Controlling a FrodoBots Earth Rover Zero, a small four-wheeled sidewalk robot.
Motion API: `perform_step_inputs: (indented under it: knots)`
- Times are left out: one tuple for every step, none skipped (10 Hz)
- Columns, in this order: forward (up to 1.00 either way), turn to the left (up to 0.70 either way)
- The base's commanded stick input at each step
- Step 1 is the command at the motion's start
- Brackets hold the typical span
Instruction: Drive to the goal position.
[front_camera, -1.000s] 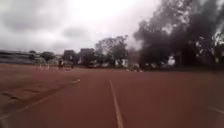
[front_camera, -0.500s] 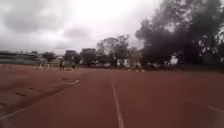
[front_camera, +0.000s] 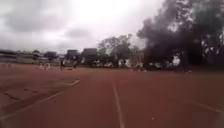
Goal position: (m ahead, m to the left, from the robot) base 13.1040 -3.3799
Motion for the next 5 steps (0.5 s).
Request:
perform_step_inputs:
  knots:
    - [0.70, -0.16]
    - [0.70, -0.35]
    - [0.70, -0.15]
    - [0.70, 0.06]
    - [0.70, 0.14]
